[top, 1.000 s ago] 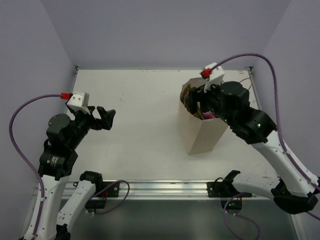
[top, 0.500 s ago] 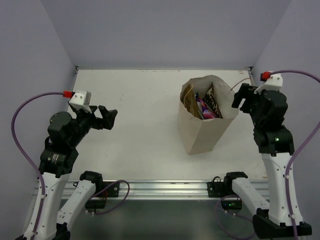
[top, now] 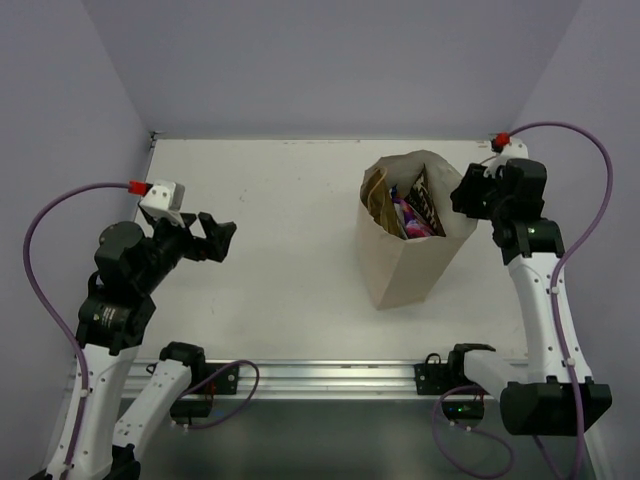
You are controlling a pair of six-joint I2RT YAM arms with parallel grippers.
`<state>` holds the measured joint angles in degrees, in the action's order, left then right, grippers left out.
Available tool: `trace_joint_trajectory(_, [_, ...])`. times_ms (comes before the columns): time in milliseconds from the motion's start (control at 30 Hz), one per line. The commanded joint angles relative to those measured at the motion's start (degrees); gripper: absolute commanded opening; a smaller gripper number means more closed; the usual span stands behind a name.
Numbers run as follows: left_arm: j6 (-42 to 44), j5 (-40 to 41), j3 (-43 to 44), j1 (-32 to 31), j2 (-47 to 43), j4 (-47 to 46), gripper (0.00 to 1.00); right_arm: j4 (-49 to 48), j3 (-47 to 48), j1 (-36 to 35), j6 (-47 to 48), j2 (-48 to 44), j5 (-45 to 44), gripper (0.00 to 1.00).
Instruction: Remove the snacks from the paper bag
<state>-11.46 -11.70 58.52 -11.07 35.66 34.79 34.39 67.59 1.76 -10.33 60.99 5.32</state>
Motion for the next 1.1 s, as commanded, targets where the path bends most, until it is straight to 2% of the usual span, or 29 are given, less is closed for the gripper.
trace_joint_trajectory(0, [1.09,-1.83,2.56,-0.44,1.08,0.28,1.00,-4.41,0.44,0.26,-0.31,-0.34,4.17,0.43])
trace_joint_trajectory(33, [1.09,-1.83,2.82,-0.44,1.43,0.20,1.00,-5.20,-1.04,0.26,-0.31,-0.78,4.17,0.35])
trace_joint_trajectory(100, [0.74,-2.27,3.18,-0.44,2.13,-0.24,1.00,-6.00,-1.93,0.26,0.13,-1.49,3.91,0.26])
trace_joint_trajectory(133, [0.57,-2.53,3.87,-0.44,2.57,-0.33,1.00,-5.83,-1.50,0.26,0.31,-1.49,3.82,0.14])
trace_joint_trajectory(167, [-0.39,-2.71,4.40,-0.44,3.01,-0.42,1.00,-5.57,-0.98,0.17,0.92,-1.32,4.17,0.08])
trace_joint_trajectory(233, [-2.15,-3.58,7.11,-0.44,5.20,-0.51,1.00,-4.69,0.86,0.09,1.71,-1.40,5.31,0.00])
trace_joint_trajectory(300, [-3.82,-8.84,10.62,-0.44,8.35,-0.68,1.00,-5.73,1.92,-0.09,2.68,-2.02,5.84,0.00])
trace_joint_trajectory(367, [-5.66,-10.70,13.01,-0.44,10.56,-1.12,1.00,-6.35,3.59,-1.31,3.82,-2.02,5.84,0.00])
trace_joint_trajectory(467, [-8.92,-7.56,17.14,-0.53,14.60,-2.61,0.99,-6.70,8.60,-7.11,7.59,-1.41,1.55,0.00])
trace_joint_trajectory(533, [-12.68,-9.03,19.34,-1.05,17.68,-5.67,0.97,-6.36,12.64,-10.44,9.87,-0.26,-3.19,0.00])
trace_joint_trajectory(600, [-16.03,-8.60,21.97,-3.94,21.28,-7.09,0.93,-6.53,15.27,-11.07,9.89,0.35,-3.74,0.00])
trace_joint_trajectory(633, [-18.39,-7.47,23.29,-5.87,22.69,-7.45,0.93,-6.79,15.72,-11.60,9.71,0.27,-3.91,0.00])
trace_joint_trajectory(667, [-19.46,-2.93,24.70,-11.81,24.09,-7.63,0.92,-7.93,15.90,-11.95,9.54,0.09,-4.35,0.00])
trace_joint_trajectory(733, [-21.05,2.97,28.92,-19.48,28.22,-8.59,0.91,-9.51,15.29,-13.09,9.45,-0.87,-4.97,0.00])
trace_joint_trajectory(767, [-21.32,9.27,30.06,-27.43,30.85,-9.90,0.91,-11.43,14.85,-13.62,9.80,-1.31,-5.23,0.00])
trace_joint_trajectory(800, [-21.67,12.38,32.07,-31.43,32.18,-10.43,0.92,-12.41,13.80,-14.32,9.89,-1.75,-5.23,0.00])
trace_joint_trajectory(833, [-22.98,18.93,32.70,-38.08,33.58,-11.66,0.91,-12.85,13.45,-15.89,9.89,-2.28,-5.84,0.00])
trace_joint_trajectory(900, [-23.95,23.46,33.15,-43.92,37.45,-13.94,0.91,-13.91,11.87,-17.57,12.08,-2.98,-8.74,0.00])
trace_joint_trajectory(933, [-25.17,28.44,33.32,-48.65,38.86,-15.52,0.92,-14.70,10.64,-18.88,12.43,-3.94,-9.45,0.00])
trace_joint_trajectory(1067, [-27.38,37.96,34.20,-57.21,46.84,-17.99,0.92,-17.08,4.58,-20.56,12.17,-5.88,-11.56,0.00])
